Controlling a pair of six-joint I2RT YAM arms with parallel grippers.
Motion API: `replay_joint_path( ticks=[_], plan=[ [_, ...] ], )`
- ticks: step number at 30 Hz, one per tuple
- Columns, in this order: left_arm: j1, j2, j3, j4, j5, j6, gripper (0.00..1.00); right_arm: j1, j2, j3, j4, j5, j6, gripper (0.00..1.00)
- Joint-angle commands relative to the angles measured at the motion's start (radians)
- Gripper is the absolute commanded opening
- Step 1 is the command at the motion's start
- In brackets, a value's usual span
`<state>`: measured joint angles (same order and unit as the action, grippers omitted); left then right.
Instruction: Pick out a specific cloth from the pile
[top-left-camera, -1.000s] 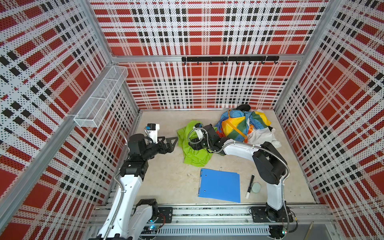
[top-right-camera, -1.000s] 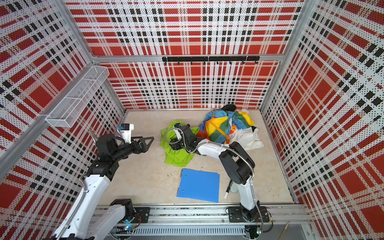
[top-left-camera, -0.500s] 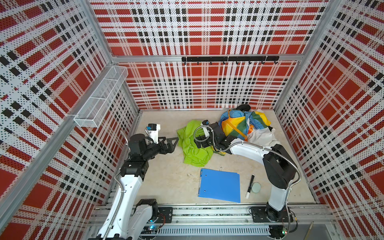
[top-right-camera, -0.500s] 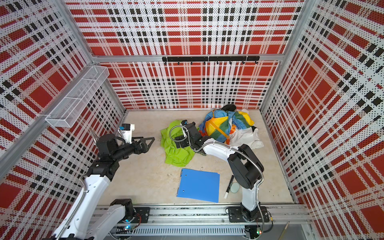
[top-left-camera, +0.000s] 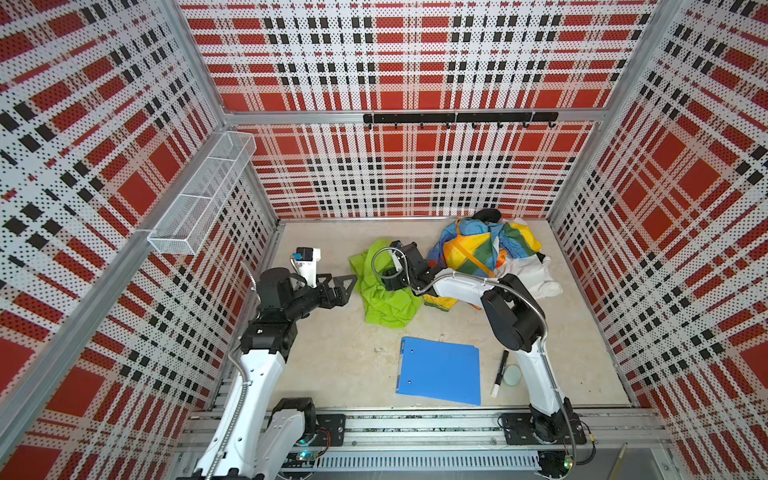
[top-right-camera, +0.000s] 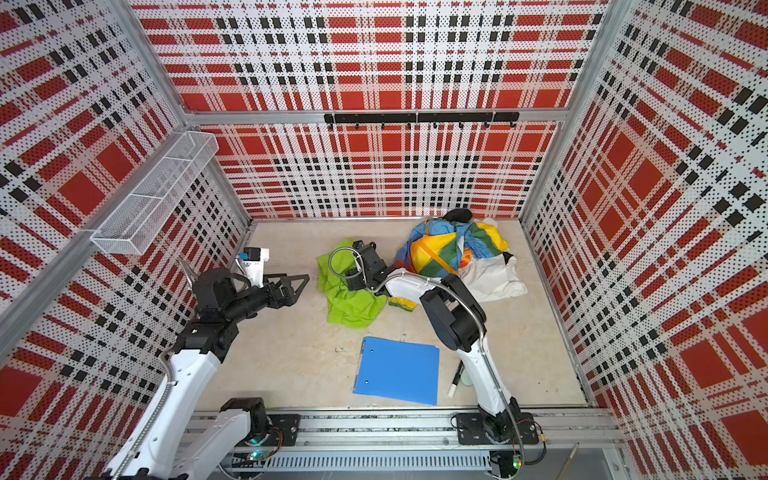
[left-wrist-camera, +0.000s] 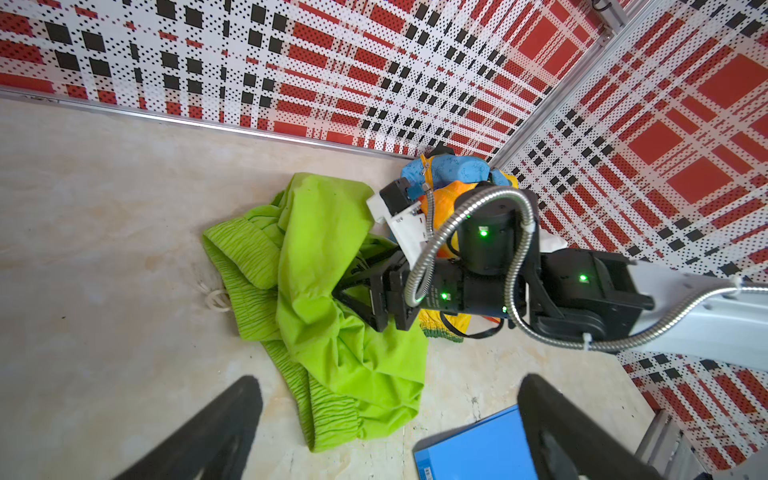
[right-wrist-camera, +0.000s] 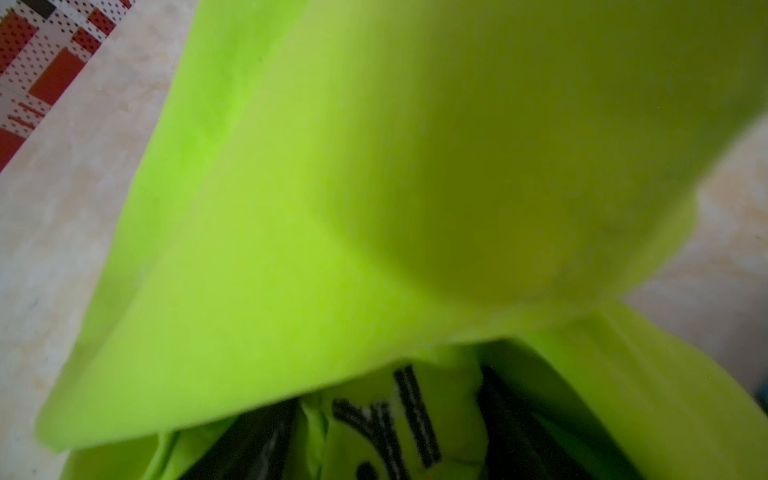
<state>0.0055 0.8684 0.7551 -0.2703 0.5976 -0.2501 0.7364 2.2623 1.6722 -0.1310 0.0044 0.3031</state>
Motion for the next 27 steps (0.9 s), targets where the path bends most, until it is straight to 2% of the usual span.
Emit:
replay_joint_path(
  ticks=[1,7,15,27],
  plan=[
    [0.004,-0.014,0.009,0.011,0.011,0.006,0.99,0.015,0.079,0.099,-0.019,-0.003,0.011,0.64],
    [0.004,-0.021,0.007,0.01,0.004,0.004,0.99,0.017,0.187,0.258,-0.057,0.028,0.015,0.59],
    [0.005,-0.016,0.007,0.013,-0.002,-0.001,0.99,0.008,0.286,0.475,-0.136,0.06,-0.046,0.62],
    [0.005,-0.021,0.004,0.017,-0.004,-0.001,0.99,0.0,0.23,0.488,-0.131,0.033,-0.076,0.69]
  ],
)
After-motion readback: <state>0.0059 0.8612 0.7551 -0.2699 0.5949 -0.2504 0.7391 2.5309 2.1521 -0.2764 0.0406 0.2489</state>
